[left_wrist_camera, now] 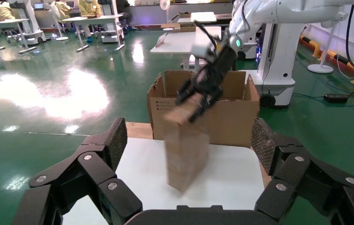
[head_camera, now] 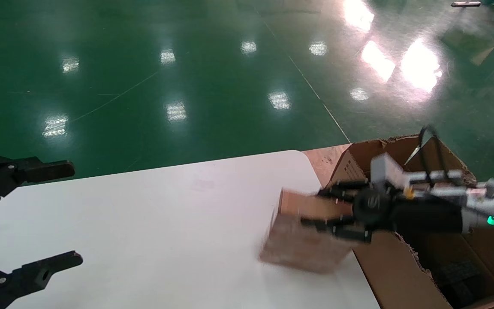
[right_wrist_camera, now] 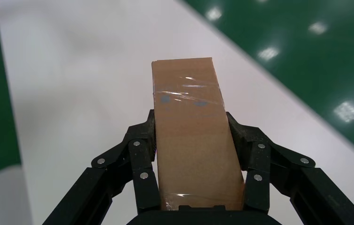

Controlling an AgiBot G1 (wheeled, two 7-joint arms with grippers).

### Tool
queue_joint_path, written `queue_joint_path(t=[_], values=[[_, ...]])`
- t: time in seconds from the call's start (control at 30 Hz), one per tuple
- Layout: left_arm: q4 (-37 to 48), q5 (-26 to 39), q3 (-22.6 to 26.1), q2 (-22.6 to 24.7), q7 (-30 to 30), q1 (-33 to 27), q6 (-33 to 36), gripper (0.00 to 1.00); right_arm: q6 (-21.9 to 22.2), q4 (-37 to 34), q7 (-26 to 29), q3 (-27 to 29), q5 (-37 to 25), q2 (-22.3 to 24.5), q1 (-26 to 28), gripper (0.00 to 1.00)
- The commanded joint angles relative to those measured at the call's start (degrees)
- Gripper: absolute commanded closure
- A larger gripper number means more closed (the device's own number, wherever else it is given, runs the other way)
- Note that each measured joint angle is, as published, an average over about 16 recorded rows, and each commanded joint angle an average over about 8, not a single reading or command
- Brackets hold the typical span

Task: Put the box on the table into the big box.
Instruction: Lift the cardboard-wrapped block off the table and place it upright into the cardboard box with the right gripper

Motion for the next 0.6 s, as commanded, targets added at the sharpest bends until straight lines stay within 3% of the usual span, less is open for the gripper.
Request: queue_joint_path(t=[0.03, 0.27, 0.6], values=[[0.0, 0.0, 0.0, 0.0, 0.0, 0.0, 0.0, 0.00, 0.6, 1.3, 2.0, 0.4, 1.0, 0.7, 0.5, 1.00], [0.0, 0.0, 0.0, 0.0, 0.0, 0.0, 0.0, 0.00, 7.0, 8.8, 8.8, 5.3, 11.5, 6.3, -0.9, 1.00], [0.0, 0.0, 0.0, 0.0, 0.0, 0.0, 0.0, 0.00, 19.6, 20.4, 7.9, 11.3, 24.4, 19.3, -6.1, 1.00]])
